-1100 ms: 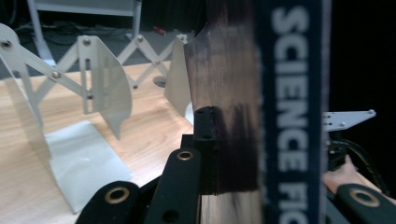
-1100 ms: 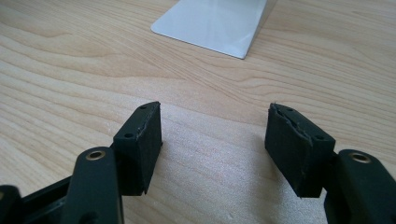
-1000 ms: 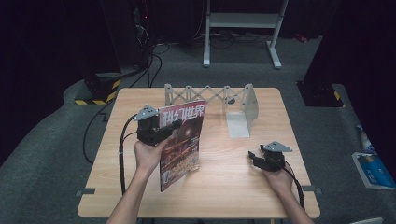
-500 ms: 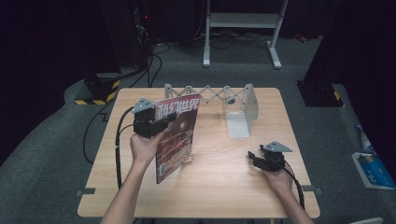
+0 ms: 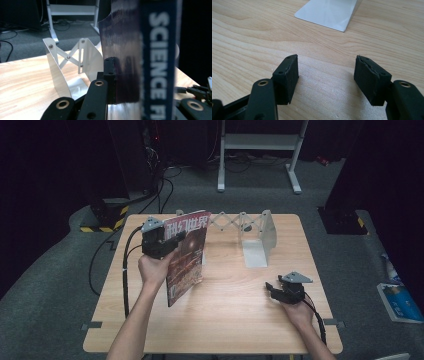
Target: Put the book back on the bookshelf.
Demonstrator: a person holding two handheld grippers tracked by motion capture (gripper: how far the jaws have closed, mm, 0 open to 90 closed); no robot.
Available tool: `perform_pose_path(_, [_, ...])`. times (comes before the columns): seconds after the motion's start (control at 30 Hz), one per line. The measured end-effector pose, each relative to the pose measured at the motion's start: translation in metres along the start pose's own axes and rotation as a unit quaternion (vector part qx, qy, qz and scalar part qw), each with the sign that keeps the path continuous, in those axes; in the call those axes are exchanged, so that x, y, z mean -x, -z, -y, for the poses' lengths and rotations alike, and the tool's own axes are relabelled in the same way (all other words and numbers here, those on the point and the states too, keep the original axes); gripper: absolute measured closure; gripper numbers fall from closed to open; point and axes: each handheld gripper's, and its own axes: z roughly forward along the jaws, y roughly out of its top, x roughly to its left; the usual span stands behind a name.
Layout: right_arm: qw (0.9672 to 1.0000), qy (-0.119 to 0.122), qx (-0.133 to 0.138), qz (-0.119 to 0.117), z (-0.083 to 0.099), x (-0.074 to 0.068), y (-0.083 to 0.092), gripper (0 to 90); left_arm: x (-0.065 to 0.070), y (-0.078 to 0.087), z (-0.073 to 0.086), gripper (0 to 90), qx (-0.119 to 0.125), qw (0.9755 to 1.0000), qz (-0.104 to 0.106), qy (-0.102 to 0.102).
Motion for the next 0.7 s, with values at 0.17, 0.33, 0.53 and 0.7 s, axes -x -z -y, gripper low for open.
perform_pose_path(0.17, [1.0,0.0,0.0,0.0,0.0,0.0,0.0,36.4,-0.003,-0.006,-0.006,83.8,0.003,0.9999,-0.012,-0.004])
perform_pose_path(0.33, [1.0,-0.001,0.0,0.0,0.0,0.0,0.0,36.5,-0.008,-0.014,-0.009,83.7,0.002,0.9998,-0.019,0.001])
perform_pose_path(0.53, [1.0,-0.002,0.0,0.0,0.0,0.0,0.0,36.5,-0.013,-0.023,-0.011,83.7,0.005,0.9995,-0.031,0.003])
perform_pose_path(0.7, [1.0,-0.002,0.0,0.0,0.0,0.0,0.0,36.5,-0.02,-0.03,-0.012,83.7,0.01,0.9992,-0.037,0.009])
